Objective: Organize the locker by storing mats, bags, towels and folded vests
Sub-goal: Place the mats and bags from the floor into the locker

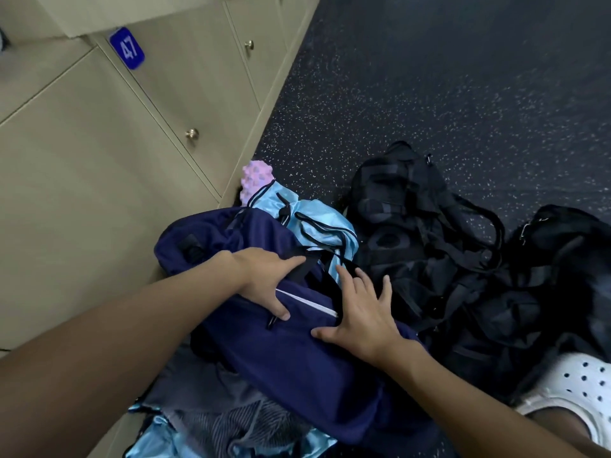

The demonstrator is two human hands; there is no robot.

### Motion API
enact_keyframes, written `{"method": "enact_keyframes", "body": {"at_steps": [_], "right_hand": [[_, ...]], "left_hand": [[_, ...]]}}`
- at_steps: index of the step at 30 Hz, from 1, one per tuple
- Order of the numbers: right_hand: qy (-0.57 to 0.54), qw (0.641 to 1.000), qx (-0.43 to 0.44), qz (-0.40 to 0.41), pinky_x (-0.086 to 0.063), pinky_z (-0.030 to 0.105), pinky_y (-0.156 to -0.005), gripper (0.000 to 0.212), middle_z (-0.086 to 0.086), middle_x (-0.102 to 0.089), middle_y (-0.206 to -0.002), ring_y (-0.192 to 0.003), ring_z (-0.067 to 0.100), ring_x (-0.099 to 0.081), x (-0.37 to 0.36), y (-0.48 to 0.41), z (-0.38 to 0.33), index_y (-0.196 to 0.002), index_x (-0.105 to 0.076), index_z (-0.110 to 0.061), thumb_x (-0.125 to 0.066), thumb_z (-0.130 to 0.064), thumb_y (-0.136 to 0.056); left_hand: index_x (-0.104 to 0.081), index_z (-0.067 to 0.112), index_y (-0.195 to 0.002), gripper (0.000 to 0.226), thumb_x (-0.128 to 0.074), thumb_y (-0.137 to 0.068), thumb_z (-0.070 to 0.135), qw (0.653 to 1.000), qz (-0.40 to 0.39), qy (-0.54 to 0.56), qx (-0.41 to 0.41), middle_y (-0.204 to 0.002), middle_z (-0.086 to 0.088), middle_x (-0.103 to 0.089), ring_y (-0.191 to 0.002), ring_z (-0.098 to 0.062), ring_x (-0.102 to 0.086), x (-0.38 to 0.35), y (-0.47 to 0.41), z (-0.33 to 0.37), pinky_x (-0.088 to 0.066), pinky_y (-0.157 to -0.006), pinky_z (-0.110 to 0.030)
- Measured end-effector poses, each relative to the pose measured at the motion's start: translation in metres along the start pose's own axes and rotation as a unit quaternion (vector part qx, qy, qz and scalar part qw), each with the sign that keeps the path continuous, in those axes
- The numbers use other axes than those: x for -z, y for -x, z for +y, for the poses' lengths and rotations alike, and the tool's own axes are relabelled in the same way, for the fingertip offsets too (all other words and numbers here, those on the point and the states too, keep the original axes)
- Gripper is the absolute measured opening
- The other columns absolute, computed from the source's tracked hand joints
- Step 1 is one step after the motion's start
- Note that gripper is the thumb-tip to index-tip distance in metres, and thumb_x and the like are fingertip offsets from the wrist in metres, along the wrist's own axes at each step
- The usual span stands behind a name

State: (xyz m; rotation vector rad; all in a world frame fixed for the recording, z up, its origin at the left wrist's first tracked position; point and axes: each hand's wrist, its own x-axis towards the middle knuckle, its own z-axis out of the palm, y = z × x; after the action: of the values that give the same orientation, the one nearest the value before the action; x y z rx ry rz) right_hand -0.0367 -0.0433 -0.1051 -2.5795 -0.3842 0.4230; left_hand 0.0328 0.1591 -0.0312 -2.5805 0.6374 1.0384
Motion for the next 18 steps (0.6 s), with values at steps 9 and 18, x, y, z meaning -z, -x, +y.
{"method": "enact_keyframes", "body": {"at_steps": [9,18], "right_hand": [[-0.162,0.987,-0.005,0.012,-0.026,0.035,-0.115,0.138,0.007,0.005,-0.157,-0.143,0.023,-0.007,-0.001,-0.002,-0.003,-0.155,0.008,-0.019,-0.087,-0.052,-0.059],[-0.083,0.993,0.003,-0.089,-0.011,0.04,-0.117,0.101,0.006,-0.028,-0.154,-0.148,0.019,-0.01,-0.004,-0.002,-0.013,-0.154,-0.012,-0.02,-0.07,-0.053,-0.078]], "left_hand": [[-0.061,0.026,-0.107,0.053,-0.068,-0.076,0.068,0.998,-0.034,0.05,-0.017,-0.088,0.011,-0.06,-0.084,-0.014,-0.058,-0.01,0.008,0.003,-0.049,-0.075,-0.032],[-0.021,0.016,-0.145,0.111,-0.084,-0.064,0.057,0.986,0.149,0.035,-0.068,-0.132,-0.002,-0.027,-0.114,-0.021,-0.042,-0.017,0.008,0.002,-0.045,-0.091,-0.031]]}}
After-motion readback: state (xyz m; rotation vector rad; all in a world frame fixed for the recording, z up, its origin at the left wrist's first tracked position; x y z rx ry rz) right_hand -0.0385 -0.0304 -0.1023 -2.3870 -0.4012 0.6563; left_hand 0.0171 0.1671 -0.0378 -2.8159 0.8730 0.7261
